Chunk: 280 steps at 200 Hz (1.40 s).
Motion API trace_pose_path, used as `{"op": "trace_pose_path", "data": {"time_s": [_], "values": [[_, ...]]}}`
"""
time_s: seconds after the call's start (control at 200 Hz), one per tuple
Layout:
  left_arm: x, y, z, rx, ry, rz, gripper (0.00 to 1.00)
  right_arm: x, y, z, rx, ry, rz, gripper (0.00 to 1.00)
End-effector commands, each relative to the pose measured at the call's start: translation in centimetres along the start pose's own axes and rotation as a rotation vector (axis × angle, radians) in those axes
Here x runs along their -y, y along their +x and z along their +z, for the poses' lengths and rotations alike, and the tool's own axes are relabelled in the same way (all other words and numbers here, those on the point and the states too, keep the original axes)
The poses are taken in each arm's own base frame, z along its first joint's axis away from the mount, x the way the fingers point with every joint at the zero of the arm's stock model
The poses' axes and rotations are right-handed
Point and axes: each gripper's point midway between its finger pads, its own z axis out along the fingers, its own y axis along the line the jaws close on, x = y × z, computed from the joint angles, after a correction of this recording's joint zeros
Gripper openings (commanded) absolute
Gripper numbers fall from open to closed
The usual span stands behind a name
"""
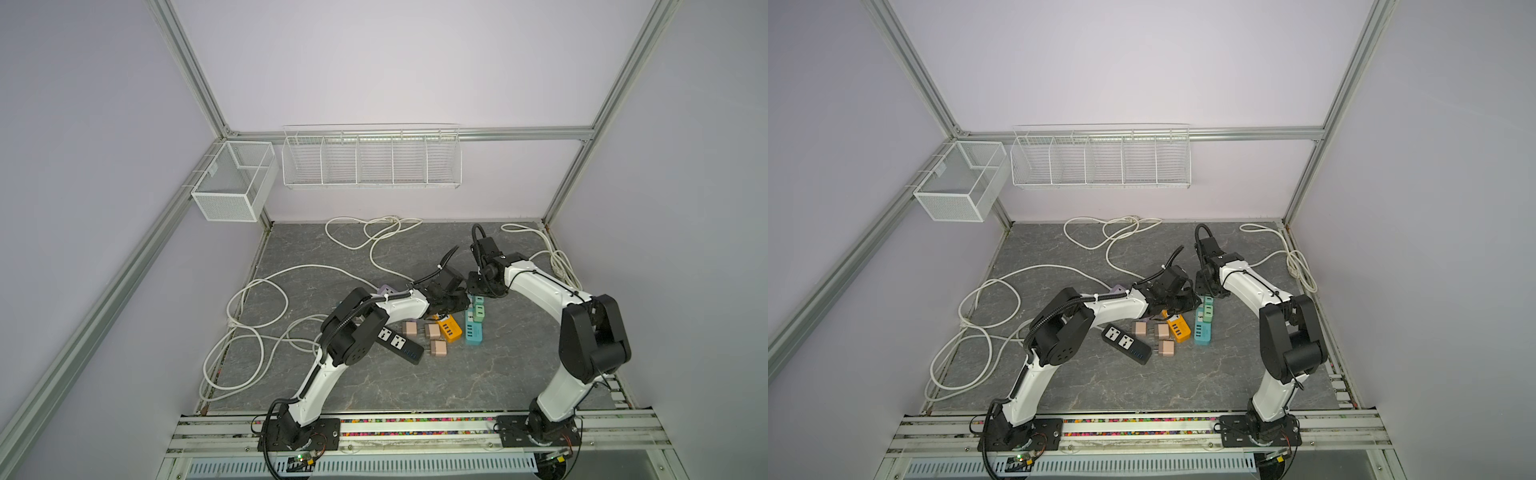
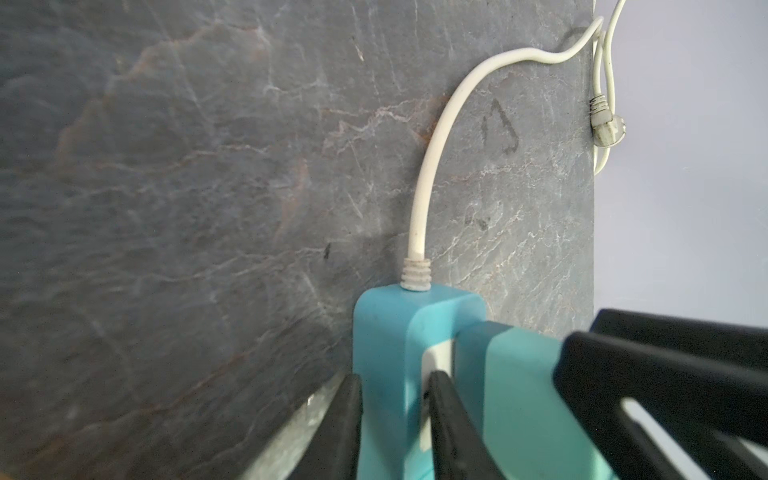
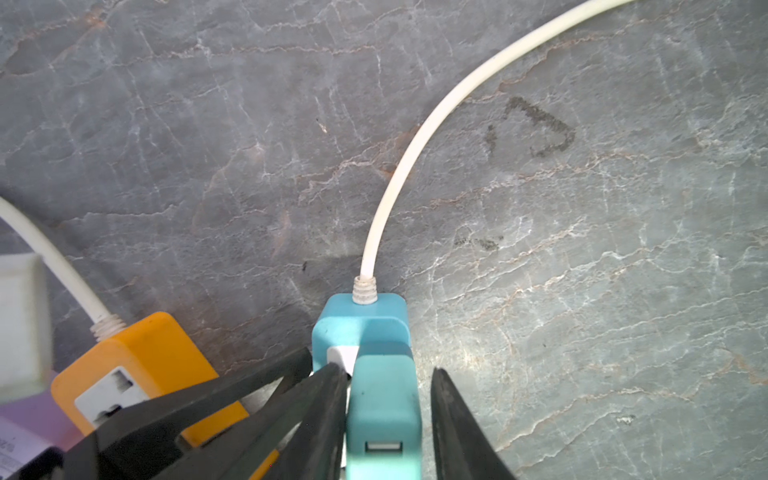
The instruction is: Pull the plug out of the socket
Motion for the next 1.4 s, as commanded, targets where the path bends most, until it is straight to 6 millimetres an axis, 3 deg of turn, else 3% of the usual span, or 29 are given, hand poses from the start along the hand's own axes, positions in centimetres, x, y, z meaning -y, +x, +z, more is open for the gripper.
{"op": "trace_pose_path", "data": {"time_s": [0.0, 0.34, 0.64, 0.855, 1.085, 1.295, 1.395], "values": [[-8.0, 5.4, 0.9, -0.157, -0.254, -0.041, 0.29, -0.2, 0.5, -0.1, -0.015, -0.022, 0.012, 0.37], [-8.1, 5.5, 0.8, -0.157, -0.249, -0.049, 0.29, -0.3, 2.3, 0.8, -0.064, -0.037, 0.020, 0.36], [-9.8, 6.1, 0.5, -0.161, -0.318, -0.051, 0.29, 0.0, 1.0, 0.0, -0.030, -0.016, 0.012, 0.22], [-10.2, 6.5, 0.6, -0.163, -0.315, -0.065, 0.29, -2.0, 0.9, -0.1, -0.016, -0.031, -0.016, 0.20], [-10.9, 6.8, 0.6, -0.168, -0.335, -0.073, 0.29, 0.4, 0.6, -0.5, -0.011, 0.014, -0.001, 0.19], [-11.0, 6.7, 0.6, -0.164, -0.343, -0.082, 0.29, -2.3, 0.6, -0.2, -0.010, -0.063, -0.001, 0.14], [-11.3, 6.9, 0.3, -0.169, -0.361, -0.080, 0.29, -1.7, 0.4, -0.4, -0.003, -0.054, 0.006, 0.14]]}}
